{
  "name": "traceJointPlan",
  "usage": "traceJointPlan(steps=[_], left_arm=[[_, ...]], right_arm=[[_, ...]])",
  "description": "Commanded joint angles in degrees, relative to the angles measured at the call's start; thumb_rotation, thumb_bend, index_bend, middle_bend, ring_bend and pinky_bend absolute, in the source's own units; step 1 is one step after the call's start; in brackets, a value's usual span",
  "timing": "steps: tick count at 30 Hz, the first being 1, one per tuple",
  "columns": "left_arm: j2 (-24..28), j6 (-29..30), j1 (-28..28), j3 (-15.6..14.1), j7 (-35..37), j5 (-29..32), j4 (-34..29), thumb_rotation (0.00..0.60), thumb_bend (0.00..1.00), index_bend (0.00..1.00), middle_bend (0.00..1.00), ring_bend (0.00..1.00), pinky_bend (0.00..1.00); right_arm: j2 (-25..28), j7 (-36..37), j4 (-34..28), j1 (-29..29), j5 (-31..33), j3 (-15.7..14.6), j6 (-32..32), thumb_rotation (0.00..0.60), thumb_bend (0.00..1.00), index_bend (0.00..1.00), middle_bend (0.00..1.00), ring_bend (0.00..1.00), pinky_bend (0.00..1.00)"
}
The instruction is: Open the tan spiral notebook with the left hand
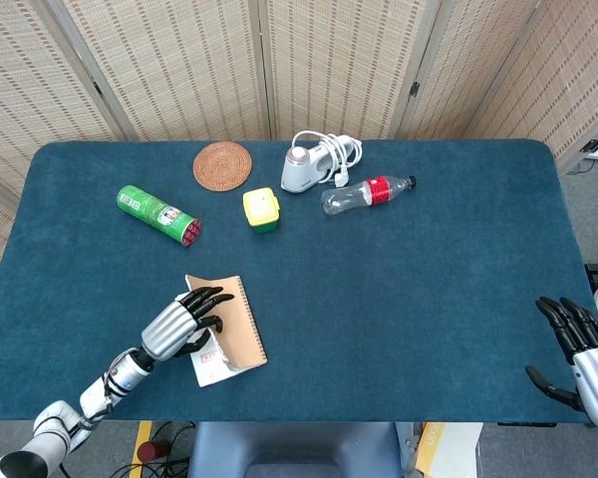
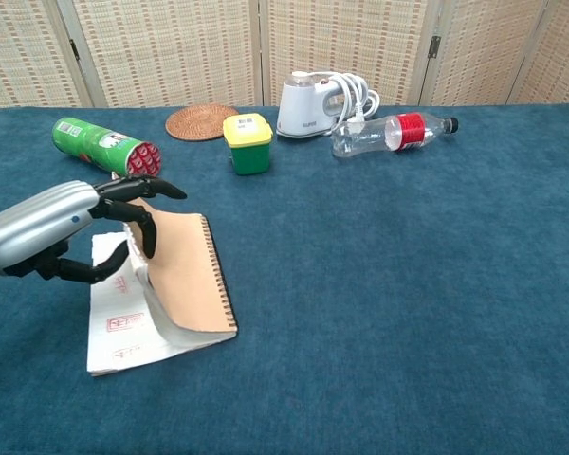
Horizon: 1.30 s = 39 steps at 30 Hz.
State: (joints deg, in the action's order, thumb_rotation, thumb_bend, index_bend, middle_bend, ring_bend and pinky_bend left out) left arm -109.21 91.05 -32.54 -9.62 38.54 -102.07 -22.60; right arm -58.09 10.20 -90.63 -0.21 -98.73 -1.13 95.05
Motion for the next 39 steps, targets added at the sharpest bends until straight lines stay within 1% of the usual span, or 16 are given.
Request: traceJointPlan(steps=[1,6,9,15,20,23,25,26,28,30,31,35,39], left_arm=[[4.18,1.5,-0.2,-1.73,0.35,-1.81,-1.7,0.6,0.69,0.62,0.18,0.11,0.21],[9.92,3.48,-1.8,-2.4,-1.19,-3.43,-6.17,0.6,0.69,0.62,0.18,0.11,0.22],[12.85,4.03,-3.87,-2.65,-3.27,-5.0,-11.05,0.6,0.69,0.61,0.18,0.11,0.22],[15.33,2.22,-9.02,-3.23,-9.48,-9.27,-20.09,0.6,0.69,0.61,0.18,0.11,0.22],[15.56,-1.67,-13.47,-2.92,-15.33,-12.32,-27.64,0.6,0.69,0.58,0.18,0.11,0.22],[14.85,-5.0,-15.46,-2.52,-19.25,-13.32,-31.09,0.6,0.69,0.53,0.17,0.11,0.22],[14.29,-7.6,-16.36,-1.96,-22.66,-13.32,-33.64,0.6,0.67,0.44,0.15,0.11,0.22],[14.09,-8.61,-16.58,-1.57,-24.22,-13.08,-34.84,0.6,0.64,0.39,0.13,0.11,0.22],[14.01,-10.66,-16.98,-0.47,-27.39,-12.2,-37.88,0.6,0.49,0.24,0.1,0.09,0.22],[14.44,-12.23,-17.11,0.54,-28.59,-10.73,-41.08,0.6,0.41,0.15,0.06,0.07,0.22],[14.97,-12.79,-17.04,1.24,-28.56,-9.57,-43.39,0.6,0.4,0.12,0.05,0.06,0.22],[17.63,-12.91,-16.29,3.28,-28.09,-6.41,-49.07,0.6,0.39,0.09,0.05,0.05,0.22],[20.61,-10.68,-12.89,5.76,-28.15,-0.99,-53.12,0.6,0.39,0.1,0.05,0.05,0.22]], right_arm=[[0.04,-0.47,-0.34,0.05,-0.17,-0.03,-0.08,0.6,0.29,0.03,0.13,0.06,0.12],[-0.17,-1.24,-0.89,-0.02,-0.54,-0.15,0.01,0.6,0.29,0.03,0.13,0.06,0.12],[-0.35,-1.54,-1.01,-0.15,-0.63,-0.21,0.17,0.6,0.29,0.03,0.13,0.06,0.12],[-0.37,-1.7,-0.99,-0.64,-0.88,-0.35,1.0,0.6,0.29,0.03,0.13,0.06,0.12],[-0.44,-0.91,-0.41,-1.14,-0.51,-0.38,1.58,0.6,0.29,0.03,0.13,0.06,0.12],[-0.68,-0.24,0.23,-1.26,-0.31,-0.35,1.71,0.6,0.29,0.03,0.13,0.06,0.12],[-0.83,0.17,0.66,-1.3,-0.24,-0.37,1.73,0.6,0.29,0.03,0.13,0.06,0.12],[-0.88,0.33,0.83,-1.34,-0.23,-0.36,1.8,0.6,0.29,0.03,0.13,0.06,0.12],[-0.94,0.71,1.19,-1.46,-0.19,-0.35,2.01,0.6,0.29,0.03,0.13,0.06,0.12],[-0.96,1.06,1.5,-1.61,-0.06,-0.33,2.22,0.6,0.29,0.03,0.13,0.06,0.12],[-0.95,1.3,1.7,-1.7,0.01,-0.33,2.35,0.6,0.29,0.03,0.13,0.06,0.12],[-0.91,2.06,2.31,-1.9,0.18,-0.25,2.71,0.6,0.29,0.03,0.13,0.06,0.12],[-0.75,2.6,2.74,-1.77,0.41,-0.08,2.55,0.6,0.29,0.03,0.13,0.06,0.12]])
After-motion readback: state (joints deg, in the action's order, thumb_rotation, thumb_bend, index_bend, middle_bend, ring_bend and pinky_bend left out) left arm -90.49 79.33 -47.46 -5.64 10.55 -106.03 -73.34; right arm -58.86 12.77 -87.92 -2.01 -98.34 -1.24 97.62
